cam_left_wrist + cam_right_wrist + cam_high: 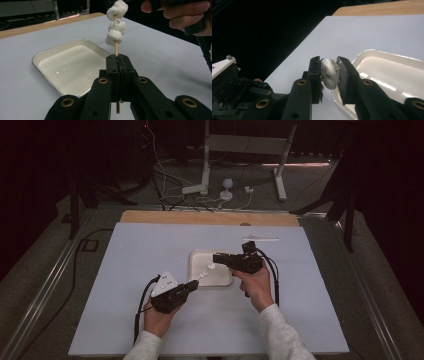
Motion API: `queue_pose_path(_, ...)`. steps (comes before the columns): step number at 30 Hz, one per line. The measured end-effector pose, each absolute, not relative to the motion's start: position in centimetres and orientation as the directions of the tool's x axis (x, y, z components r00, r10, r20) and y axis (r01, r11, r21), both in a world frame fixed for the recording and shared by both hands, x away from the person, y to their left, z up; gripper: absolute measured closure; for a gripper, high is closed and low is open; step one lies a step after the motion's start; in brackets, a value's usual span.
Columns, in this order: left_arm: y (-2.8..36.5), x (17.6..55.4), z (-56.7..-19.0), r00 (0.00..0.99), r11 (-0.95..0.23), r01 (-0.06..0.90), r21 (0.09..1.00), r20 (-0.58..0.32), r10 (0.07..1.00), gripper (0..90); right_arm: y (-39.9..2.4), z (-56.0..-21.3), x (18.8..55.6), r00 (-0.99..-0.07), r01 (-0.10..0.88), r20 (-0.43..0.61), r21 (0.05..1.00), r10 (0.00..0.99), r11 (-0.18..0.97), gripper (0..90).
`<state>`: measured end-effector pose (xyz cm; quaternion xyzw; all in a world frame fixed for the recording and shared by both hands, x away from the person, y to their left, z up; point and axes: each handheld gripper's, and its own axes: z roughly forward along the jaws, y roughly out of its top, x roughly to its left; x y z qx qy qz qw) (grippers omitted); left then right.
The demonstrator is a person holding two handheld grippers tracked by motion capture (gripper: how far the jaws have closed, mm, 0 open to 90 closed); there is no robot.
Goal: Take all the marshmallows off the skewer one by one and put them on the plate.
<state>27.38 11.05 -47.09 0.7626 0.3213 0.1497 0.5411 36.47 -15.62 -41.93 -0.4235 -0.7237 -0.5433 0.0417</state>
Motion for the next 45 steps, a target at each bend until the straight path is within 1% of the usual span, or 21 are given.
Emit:
queue_pose_path(3, 11.0, 27.4, -47.1, 0.752, -0.212, 0.328, 0.921, -0.119, 0.648, 90.0, -15.8, -41.5, 36.2, -0.646, 0.634, 0.500, 0.772, 0.577, 0.042, 77.9)
queue_pose_path(11, 11.1, 27.4, -47.0, 0.755, -0.219, 0.324, 0.920, -0.112, 0.646, 90.0, -15.8, -41.3, 36.2, -0.630, 0.629, 0.500, 0.778, 0.594, 0.012, 79.6)
queue_pose_path(21, 10.9, 27.1, -46.7, 0.757, -0.262, 0.305, 0.916, -0.067, 0.651, 90.0, -15.3, -41.0, 35.5, -0.616, 0.572, 0.423, 0.820, 0.665, 0.008, 81.8)
queue_pose_path(26, 11.1, 27.1, -46.7, 0.755, -0.267, 0.302, 0.915, -0.059, 0.653, 90.0, -15.4, -40.9, 35.6, -0.608, 0.561, 0.415, 0.828, 0.677, -0.005, 82.2)
queue_pose_path(27, 11.2, 27.0, -46.9, 0.747, -0.314, 0.310, 0.897, -0.025, 0.665, 90.0, -15.6, -40.8, 35.5, -0.589, 0.546, 0.397, 0.838, 0.703, -0.016, 82.4)
queue_pose_path(28, 11.2, 27.0, -46.9, 0.747, -0.314, 0.310, 0.897, -0.025, 0.665, 90.0, -16.3, -40.5, 35.6, -0.562, 0.527, 0.392, 0.849, 0.728, -0.051, 82.4)
queue_pose_path(29, 12.0, 27.1, -47.3, 0.736, -0.301, 0.340, 0.891, -0.052, 0.675, 90.0, -17.5, -40.3, 36.0, -0.547, 0.539, 0.444, 0.836, 0.710, -0.107, 82.2)
queue_pose_path(30, 12.4, 27.3, -47.3, 0.729, -0.282, 0.348, 0.894, -0.068, 0.681, 90.0, -18.4, -40.0, 36.3, -0.548, 0.549, 0.465, 0.827, 0.695, -0.121, 81.8)
queue_pose_path(31, 12.4, 27.3, -47.3, 0.729, -0.282, 0.348, 0.894, -0.068, 0.681, 90.0, -19.0, -39.7, 36.4, -0.553, 0.547, 0.457, 0.830, 0.697, -0.110, 81.5)
queue_pose_path(33, 12.7, 27.5, -46.7, 0.721, -0.239, 0.340, 0.909, -0.089, 0.687, 90.0, -19.5, -39.4, 36.3, -0.568, 0.539, 0.426, 0.839, 0.704, -0.073, 80.7)
queue_pose_path(35, 12.6, 27.5, -46.7, 0.715, -0.240, 0.344, 0.908, -0.088, 0.693, 90.0, -19.3, -39.5, 36.2, -0.575, 0.536, 0.403, 0.843, 0.711, -0.045, 79.9)
queue_pose_path(39, 12.6, 27.5, -46.8, 0.714, -0.250, 0.350, 0.903, -0.085, 0.695, 89.9, -18.6, -40.1, 36.6, -0.583, 0.551, 0.406, 0.834, 0.704, -0.025, 78.9)
queue_pose_path(42, 12.7, 27.7, -47.0, 0.705, -0.249, 0.364, 0.898, -0.090, 0.704, 89.9, -17.6, -41.1, 37.1, -0.595, 0.565, 0.390, 0.825, 0.702, 0.021, 77.9)
queue_pose_path(45, 12.9, 27.8, -47.2, 0.695, -0.245, 0.372, 0.895, -0.094, 0.713, 89.8, -17.1, -41.7, 37.7, -0.589, 0.582, 0.399, 0.813, 0.703, 0.026, 76.9)
